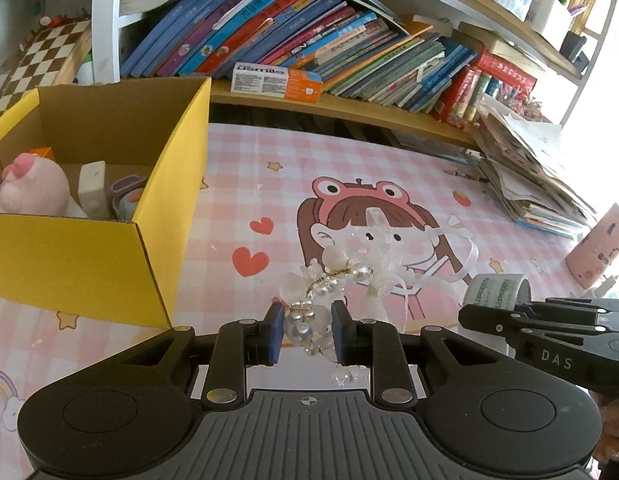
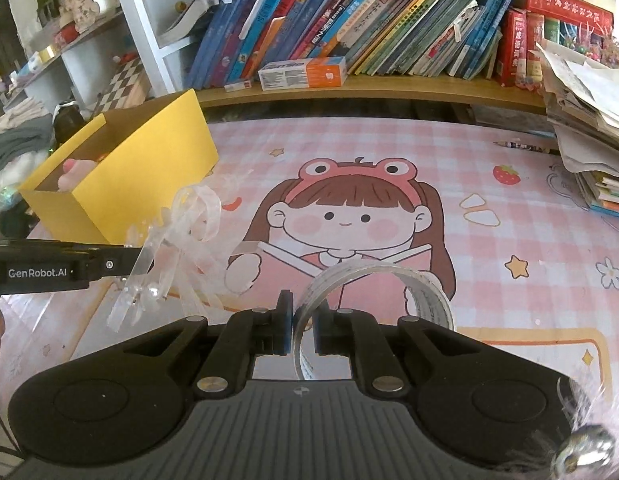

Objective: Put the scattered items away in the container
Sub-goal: 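Carry the tape roll and pearl ribbon accessory in both tools over the yellow box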

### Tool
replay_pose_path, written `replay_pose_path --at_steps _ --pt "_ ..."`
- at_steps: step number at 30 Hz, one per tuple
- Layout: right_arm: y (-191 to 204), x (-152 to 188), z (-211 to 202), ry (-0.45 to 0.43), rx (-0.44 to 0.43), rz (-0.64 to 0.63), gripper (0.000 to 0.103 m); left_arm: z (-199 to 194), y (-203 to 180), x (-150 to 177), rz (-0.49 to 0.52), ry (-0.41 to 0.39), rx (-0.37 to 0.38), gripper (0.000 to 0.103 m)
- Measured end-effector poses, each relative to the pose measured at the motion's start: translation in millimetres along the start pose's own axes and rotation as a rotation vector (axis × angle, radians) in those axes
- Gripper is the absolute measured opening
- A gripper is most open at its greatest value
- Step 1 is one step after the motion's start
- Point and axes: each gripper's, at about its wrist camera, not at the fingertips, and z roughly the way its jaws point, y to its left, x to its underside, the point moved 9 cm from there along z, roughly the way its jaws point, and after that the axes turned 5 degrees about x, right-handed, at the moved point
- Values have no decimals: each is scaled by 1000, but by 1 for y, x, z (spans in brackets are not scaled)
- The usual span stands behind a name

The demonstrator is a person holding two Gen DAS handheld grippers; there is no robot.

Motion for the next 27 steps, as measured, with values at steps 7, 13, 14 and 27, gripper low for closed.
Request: replay_pose_path --at_steps 7,13,14,27 --pt "16 9 -14 -12 37 -4 9 -13 5 7 16 -9 46 23" --pt "34 20 -30 -23 95 20 9 -32 13 16 34 -17 108 23" --pt "38 21 -32 -25 105 24 9 -36 17 18 35 -21 118 23" --pt "119 56 -63 -45 189 58 9 -93 74 48 41 -24 185 23"
